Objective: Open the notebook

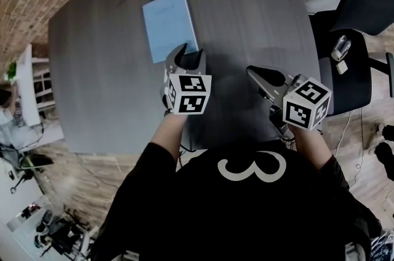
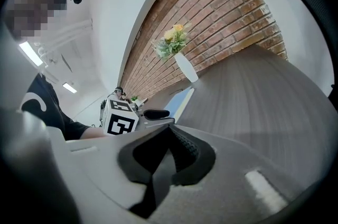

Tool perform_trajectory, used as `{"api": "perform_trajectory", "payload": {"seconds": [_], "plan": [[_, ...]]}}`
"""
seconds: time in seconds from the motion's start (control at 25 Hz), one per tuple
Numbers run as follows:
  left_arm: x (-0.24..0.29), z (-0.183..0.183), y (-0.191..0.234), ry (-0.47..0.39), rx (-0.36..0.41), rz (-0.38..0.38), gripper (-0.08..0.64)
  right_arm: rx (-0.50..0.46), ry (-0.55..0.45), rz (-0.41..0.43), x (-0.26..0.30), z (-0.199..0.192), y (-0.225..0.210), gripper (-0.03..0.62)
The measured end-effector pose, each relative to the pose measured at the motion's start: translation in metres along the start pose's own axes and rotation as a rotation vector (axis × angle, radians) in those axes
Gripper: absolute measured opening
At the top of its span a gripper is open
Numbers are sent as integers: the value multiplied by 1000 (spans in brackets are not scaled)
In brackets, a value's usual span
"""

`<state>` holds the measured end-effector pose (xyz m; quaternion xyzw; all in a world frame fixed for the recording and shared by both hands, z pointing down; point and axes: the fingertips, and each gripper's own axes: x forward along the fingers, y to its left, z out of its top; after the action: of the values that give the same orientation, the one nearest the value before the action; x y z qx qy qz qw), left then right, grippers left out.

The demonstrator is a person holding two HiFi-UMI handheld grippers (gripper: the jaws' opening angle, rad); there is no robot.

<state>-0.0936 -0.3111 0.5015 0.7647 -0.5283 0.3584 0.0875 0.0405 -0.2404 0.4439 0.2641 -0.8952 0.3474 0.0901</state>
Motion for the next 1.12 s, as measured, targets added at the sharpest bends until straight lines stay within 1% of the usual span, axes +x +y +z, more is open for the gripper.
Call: {"api": "perform_trajectory", "payload": {"seconds": [0.12, 0.44, 0.64, 0.84, 1.12], "plan": [[4, -3, 0, 6, 21, 14, 190, 7, 4, 3, 3, -2, -3, 2], [11, -6, 3, 17, 36, 28, 179, 18, 8, 6, 6, -3, -8, 2], [11, -6, 3, 21, 56, 24, 189, 23, 8, 5, 6, -4, -9, 2], [7, 0, 0, 25, 78, 11, 143, 29, 4, 18, 7, -3, -6, 2], [0, 5, -1, 20, 97, 3, 72, 72, -19, 58, 10, -4, 1, 2]]}}
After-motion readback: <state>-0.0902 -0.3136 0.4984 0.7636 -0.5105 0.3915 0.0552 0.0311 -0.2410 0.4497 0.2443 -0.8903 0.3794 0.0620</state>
